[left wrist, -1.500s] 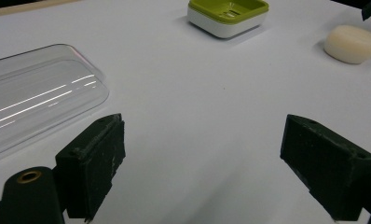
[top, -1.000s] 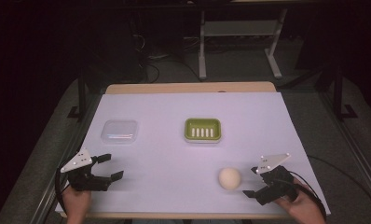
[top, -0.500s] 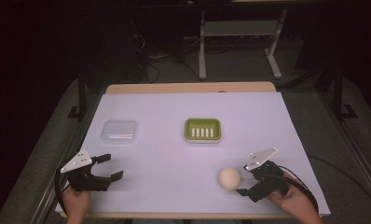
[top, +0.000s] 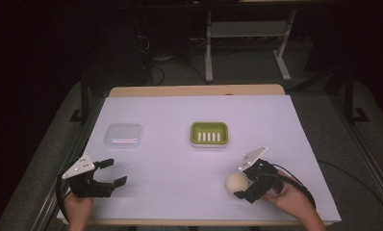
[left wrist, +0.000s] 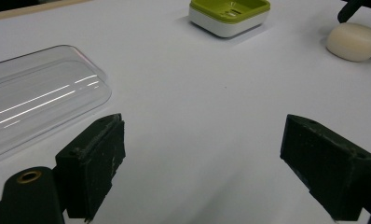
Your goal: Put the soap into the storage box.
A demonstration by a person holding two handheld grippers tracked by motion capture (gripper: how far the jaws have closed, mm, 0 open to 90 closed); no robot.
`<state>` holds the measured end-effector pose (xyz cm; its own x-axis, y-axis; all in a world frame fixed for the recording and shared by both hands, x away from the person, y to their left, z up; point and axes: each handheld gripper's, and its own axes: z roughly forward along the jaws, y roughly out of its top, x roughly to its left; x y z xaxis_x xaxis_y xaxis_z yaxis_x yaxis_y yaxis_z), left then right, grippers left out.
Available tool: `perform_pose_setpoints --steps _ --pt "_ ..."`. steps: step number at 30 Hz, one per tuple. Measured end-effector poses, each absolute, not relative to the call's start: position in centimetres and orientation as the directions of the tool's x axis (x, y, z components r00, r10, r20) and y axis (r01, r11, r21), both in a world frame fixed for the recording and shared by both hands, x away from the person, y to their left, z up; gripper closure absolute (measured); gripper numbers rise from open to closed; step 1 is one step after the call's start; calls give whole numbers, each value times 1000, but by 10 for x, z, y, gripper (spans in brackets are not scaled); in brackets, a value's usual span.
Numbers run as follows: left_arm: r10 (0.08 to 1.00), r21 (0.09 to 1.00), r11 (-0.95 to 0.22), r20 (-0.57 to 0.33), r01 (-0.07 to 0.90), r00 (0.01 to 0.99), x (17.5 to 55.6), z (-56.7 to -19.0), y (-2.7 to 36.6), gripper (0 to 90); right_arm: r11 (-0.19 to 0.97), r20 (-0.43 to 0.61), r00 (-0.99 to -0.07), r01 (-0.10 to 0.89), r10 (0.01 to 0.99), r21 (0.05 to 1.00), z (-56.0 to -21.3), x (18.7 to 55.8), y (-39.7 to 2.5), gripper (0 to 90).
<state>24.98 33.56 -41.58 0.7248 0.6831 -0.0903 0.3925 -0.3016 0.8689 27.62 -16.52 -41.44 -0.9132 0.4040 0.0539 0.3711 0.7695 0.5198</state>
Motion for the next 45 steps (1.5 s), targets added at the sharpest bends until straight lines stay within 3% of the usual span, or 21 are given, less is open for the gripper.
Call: perform_pose_setpoints --steps 18,30,45 --pt "687 872 -294 -92 392 721 249 -415 336 132 823 19 -919 362 394 437 -425 283 -148 147" --pt "688 872 -296 -87 389 720 249 -415 338 132 837 17 -926 350 378 421 -428 283 -146 218" --pt "697 873 -289 -90 393 711 248 -415 339 131 852 5 -932 333 362 404 -425 286 -142 226"
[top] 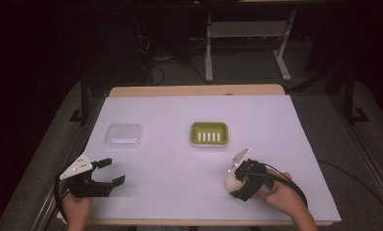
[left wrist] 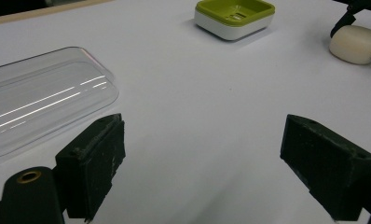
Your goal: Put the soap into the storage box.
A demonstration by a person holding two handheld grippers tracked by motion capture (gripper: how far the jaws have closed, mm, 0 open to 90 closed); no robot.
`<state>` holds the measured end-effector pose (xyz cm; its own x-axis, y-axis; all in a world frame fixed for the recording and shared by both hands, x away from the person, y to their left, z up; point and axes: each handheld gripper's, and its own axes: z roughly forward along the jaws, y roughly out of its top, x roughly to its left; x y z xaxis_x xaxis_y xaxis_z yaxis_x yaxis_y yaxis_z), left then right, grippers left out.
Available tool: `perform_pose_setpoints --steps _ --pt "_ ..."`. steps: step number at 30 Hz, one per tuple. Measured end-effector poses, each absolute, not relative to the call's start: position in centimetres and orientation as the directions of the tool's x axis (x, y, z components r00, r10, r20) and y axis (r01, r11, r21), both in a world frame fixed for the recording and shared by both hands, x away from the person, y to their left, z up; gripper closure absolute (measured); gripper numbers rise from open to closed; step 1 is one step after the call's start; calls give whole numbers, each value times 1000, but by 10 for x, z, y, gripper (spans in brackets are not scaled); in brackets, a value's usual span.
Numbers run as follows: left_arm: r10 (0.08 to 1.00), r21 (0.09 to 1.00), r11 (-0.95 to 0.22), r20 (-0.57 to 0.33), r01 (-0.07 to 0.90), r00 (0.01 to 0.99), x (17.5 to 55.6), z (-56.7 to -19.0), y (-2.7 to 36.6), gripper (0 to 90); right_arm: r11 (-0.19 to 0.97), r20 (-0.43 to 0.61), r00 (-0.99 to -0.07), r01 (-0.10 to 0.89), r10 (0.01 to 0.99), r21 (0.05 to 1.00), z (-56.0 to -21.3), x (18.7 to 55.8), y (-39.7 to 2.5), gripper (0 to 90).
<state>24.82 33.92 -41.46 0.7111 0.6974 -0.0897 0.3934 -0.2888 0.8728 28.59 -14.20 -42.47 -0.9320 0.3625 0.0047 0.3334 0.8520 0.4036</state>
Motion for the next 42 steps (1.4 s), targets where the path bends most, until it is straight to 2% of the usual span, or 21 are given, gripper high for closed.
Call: perform_pose_setpoints --steps 12,42 --pt "700 877 -275 -97 393 707 248 -414 340 132 826 31 -938 319 344 466 -408 303 -134 227" --pt "698 877 -270 -106 397 708 248 -413 340 132 792 78 -940 323 332 518 -384 344 -119 226"
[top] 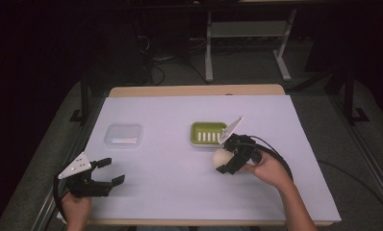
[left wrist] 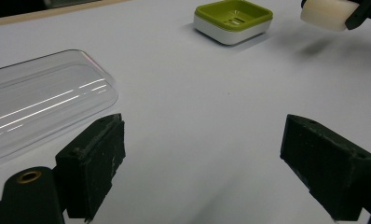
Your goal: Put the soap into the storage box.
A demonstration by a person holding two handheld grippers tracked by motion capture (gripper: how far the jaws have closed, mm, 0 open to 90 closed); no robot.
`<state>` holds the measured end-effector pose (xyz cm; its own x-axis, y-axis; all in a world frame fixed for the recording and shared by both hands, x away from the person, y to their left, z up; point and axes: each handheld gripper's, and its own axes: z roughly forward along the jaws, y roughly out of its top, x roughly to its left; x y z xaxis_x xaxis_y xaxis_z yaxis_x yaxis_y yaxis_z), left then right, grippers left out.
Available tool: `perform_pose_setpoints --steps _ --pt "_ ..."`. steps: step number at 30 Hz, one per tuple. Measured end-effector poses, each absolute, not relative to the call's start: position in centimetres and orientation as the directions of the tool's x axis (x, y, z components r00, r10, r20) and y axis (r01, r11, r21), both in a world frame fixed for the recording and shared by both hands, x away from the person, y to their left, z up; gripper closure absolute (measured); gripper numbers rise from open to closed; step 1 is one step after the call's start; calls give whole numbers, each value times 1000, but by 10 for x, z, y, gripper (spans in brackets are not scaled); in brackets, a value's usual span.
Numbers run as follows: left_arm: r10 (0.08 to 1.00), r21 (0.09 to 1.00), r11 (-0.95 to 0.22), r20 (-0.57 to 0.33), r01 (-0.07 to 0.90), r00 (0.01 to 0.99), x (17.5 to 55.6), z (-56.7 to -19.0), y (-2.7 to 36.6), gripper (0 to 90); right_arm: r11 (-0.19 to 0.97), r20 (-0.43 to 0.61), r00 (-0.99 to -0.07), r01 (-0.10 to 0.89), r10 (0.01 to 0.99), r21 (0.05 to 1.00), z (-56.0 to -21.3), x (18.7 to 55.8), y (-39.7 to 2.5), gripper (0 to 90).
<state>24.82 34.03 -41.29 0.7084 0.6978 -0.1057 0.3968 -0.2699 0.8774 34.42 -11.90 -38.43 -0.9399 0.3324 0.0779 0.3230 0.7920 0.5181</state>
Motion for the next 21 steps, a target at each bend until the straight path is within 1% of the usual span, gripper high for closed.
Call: perform_pose_setpoints --steps 21 --pt "699 881 -264 -107 394 707 249 -413 342 132 801 67 -943 314 326 510 -370 371 -104 226"
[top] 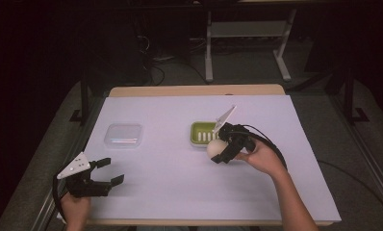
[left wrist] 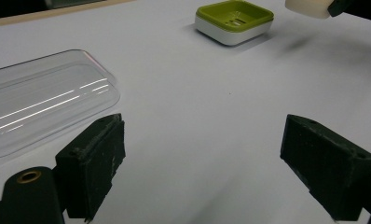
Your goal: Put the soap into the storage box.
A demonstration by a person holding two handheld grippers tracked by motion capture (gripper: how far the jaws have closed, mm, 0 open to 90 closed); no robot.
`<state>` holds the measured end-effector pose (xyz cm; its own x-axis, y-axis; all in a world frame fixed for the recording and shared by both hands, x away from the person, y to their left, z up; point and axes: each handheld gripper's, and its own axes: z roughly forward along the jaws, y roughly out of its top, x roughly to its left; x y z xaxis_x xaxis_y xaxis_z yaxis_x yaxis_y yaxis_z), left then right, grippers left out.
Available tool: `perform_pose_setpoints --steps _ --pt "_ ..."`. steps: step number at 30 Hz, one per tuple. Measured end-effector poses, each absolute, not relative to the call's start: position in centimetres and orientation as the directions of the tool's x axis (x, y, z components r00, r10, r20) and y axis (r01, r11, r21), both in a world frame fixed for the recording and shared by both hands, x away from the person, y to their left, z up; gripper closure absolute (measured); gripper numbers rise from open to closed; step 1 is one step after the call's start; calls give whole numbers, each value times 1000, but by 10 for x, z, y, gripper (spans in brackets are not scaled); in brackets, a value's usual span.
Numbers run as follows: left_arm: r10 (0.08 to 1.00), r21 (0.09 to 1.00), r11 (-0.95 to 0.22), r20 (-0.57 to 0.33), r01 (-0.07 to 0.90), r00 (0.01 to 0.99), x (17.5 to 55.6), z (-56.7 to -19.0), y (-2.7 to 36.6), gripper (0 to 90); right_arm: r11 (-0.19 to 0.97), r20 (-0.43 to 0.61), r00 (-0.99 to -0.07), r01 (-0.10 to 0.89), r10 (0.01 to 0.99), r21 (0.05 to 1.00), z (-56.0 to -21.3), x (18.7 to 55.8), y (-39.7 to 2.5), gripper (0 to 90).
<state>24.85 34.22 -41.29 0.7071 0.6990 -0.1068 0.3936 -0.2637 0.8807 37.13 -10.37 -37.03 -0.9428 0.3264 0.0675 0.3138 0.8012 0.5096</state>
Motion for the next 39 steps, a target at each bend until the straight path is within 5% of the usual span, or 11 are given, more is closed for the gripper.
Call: perform_pose_setpoints --steps 39 --pt "708 883 -260 -101 391 699 249 -412 344 132 799 52 -938 320 342 509 -348 416 -84 226"
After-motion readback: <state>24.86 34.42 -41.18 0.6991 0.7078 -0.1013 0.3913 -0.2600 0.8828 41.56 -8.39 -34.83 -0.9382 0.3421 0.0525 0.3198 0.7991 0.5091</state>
